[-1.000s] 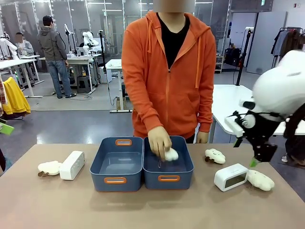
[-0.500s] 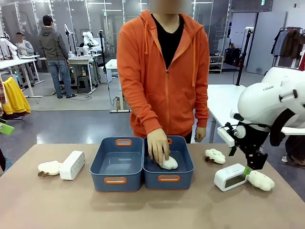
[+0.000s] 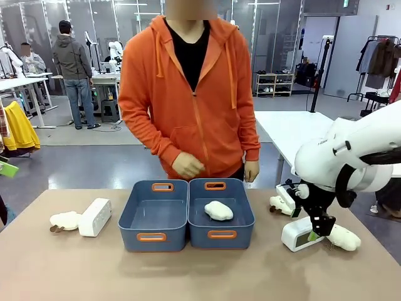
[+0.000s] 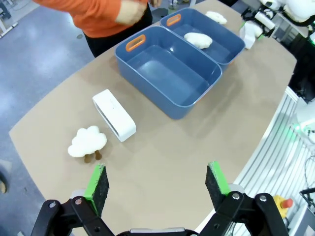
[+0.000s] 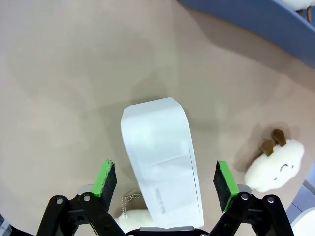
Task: Sort the digital clocks into the basket.
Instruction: Pick up the Digital clock from the table and place it into the empty Plastic storage basket.
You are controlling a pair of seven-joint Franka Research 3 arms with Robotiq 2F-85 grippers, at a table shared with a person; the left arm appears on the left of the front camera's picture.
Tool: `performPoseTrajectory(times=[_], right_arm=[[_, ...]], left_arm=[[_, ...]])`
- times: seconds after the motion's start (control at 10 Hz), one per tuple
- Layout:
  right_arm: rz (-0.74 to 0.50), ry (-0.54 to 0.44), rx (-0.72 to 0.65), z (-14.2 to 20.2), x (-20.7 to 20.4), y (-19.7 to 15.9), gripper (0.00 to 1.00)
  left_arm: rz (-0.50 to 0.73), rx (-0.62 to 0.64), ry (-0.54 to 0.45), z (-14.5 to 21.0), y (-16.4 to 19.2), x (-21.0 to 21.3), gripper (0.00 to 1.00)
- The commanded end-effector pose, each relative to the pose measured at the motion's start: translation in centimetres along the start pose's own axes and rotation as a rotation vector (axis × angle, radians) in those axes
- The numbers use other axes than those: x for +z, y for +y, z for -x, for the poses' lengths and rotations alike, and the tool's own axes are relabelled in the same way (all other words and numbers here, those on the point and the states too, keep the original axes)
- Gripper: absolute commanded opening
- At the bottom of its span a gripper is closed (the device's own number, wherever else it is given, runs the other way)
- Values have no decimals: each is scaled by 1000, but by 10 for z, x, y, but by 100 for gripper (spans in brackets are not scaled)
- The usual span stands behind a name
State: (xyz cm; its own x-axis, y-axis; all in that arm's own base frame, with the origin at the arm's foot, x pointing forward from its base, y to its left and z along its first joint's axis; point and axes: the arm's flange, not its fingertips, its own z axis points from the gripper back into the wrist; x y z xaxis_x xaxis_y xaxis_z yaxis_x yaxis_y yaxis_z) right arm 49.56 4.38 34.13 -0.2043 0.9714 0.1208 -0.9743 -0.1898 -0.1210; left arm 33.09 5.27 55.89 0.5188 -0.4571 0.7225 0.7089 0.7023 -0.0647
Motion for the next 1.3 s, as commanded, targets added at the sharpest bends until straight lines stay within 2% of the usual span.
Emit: performPoseTrajectory(times=[0.0, 0.1, 0.4, 0.5, 0.7, 0.8, 0.9, 1.0, 1.1, 1.2], right_arm=[[-6, 18, 0, 5, -12, -12, 100], [-14, 17, -9, 6, -17, -12, 100], [-37, 10, -28, 6, -21, -12, 13], [-43, 12, -29, 5, -20, -12, 0], [-55, -2, -44, 0, -17, -10, 0], [-42, -10, -63, -3, -3, -9, 4], [-11, -65, -124, -14, 36, -6, 35], [73, -61, -115, -33, 80, -4, 35], [130, -103, -81, -64, 128, -4, 35], [159, -153, -41, -101, 158, -12, 35]], left_arm=[[15, -15, 1, -1, 2, 1, 100], [15, -15, 1, -1, 2, 1, 100], [15, -15, 1, -1, 2, 1, 100], [15, -15, 1, -1, 2, 1, 100], [15, -15, 1, -1, 2, 1, 100], [15, -15, 1, -1, 2, 1, 100], [15, -15, 1, -1, 2, 1, 100], [15, -15, 1, -1, 2, 1, 100], [15, -15, 1, -1, 2, 1, 100], [15, -15, 1, -1, 2, 1, 100]])
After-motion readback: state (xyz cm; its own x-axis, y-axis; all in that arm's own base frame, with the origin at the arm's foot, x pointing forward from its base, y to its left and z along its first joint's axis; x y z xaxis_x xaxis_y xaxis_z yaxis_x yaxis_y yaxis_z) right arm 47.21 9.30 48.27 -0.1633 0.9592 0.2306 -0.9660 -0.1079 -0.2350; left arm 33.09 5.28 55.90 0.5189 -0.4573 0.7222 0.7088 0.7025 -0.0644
